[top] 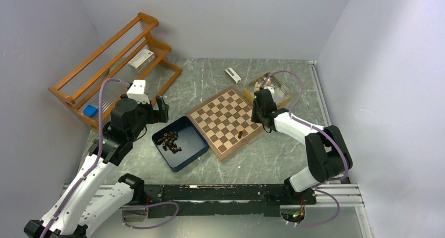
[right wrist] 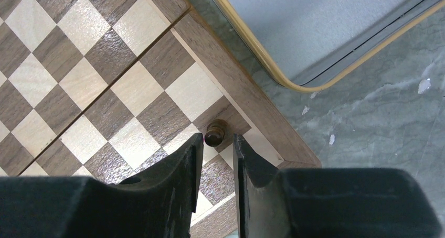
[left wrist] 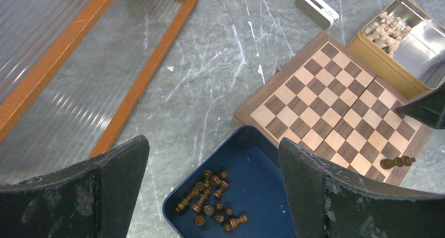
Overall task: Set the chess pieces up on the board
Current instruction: Place the chess piece on the chessboard, then pick up the chess piece from the storage box.
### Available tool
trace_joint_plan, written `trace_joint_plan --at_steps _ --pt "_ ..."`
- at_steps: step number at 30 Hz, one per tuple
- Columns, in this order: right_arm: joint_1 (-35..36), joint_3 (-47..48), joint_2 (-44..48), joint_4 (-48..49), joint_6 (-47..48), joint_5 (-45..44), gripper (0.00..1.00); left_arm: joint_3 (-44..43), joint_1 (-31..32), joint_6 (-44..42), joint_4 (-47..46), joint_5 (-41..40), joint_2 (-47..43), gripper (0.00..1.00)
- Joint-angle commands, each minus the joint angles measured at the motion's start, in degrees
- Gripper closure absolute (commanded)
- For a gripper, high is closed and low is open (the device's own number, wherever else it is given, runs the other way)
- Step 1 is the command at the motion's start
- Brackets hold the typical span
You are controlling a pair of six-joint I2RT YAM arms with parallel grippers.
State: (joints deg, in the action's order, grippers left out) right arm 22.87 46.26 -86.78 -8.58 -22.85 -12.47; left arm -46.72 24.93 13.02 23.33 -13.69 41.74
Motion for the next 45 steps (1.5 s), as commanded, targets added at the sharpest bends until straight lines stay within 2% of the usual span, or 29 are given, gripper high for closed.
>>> trace_joint_plan --at_steps 1,11,21,29,34,38,45 --pt "-0.55 0.52 -0.71 -0.48 0.85 -1.49 0.68 0.14 0.27 -0.21 -2.41 1.00 -0.01 0.02" --pt "-0.55 0.27 -0.29 -0.01 1.24 -1.42 0.68 0.14 0.30 -0.25 -2.32 0.86 -0.22 0.03" --pt "-0.55 4.05 5.08 -6.22 0.35 0.53 0.63 0.14 0.30 -0.35 -2.25 0.77 -0.58 0.02" --pt "0.10 6.55 10.79 -6.22 -0.18 8.13 0.62 0.18 0.25 -0.27 -2.23 0.75 -0.76 0.03" --pt "4.99 7.44 12.51 -2.21 -0.48 13.63 0.62 -0.03 0.25 -0.29 -1.90 0.39 -1.04 0.02" --pt "12.24 9.75 11.04 0.48 -1.47 13.66 0.63 -0.04 0.21 -0.33 -1.76 -0.95 -1.89 0.03" --pt "23.58 13.60 2.23 7.26 -4.04 14.20 0.69 -1.37 -0.01 1.42 1.57 -12.24 -3.58 0.03"
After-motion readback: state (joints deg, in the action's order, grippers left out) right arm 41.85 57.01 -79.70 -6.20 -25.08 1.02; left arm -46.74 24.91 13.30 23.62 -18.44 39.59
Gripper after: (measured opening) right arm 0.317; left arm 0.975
